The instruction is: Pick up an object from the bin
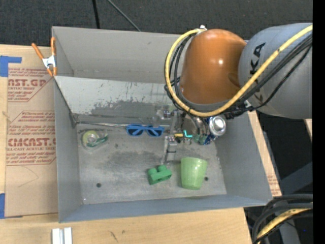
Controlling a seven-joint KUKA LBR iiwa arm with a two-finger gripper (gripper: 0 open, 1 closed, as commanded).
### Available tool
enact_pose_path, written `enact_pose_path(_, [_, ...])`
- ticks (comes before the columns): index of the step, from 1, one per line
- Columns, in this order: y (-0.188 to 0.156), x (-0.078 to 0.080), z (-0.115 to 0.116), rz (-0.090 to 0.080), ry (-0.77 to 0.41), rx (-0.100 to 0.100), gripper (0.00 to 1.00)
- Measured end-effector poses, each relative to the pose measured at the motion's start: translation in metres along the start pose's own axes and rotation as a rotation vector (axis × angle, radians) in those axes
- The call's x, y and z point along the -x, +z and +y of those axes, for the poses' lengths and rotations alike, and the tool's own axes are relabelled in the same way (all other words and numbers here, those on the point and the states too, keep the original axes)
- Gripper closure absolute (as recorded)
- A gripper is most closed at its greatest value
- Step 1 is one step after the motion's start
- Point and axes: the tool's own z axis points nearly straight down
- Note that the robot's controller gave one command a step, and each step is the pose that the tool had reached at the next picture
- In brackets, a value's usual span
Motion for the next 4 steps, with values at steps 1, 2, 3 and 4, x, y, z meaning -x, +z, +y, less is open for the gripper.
enact_pose_path(1, [0.074,-0.041,-0.014,-0.001,-0.211,-0.001,0.00])
enact_pose_path(2, [0.163,-0.016,-0.027,-0.001,-0.316,-0.001,0.00])
enact_pose_path(3, [0.159,-0.015,-0.026,-0.006,-0.316,0.000,1.00])
enact_pose_path(4, [0.028,-0.016,-0.013,-0.016,-0.345,-0.001,1.00])
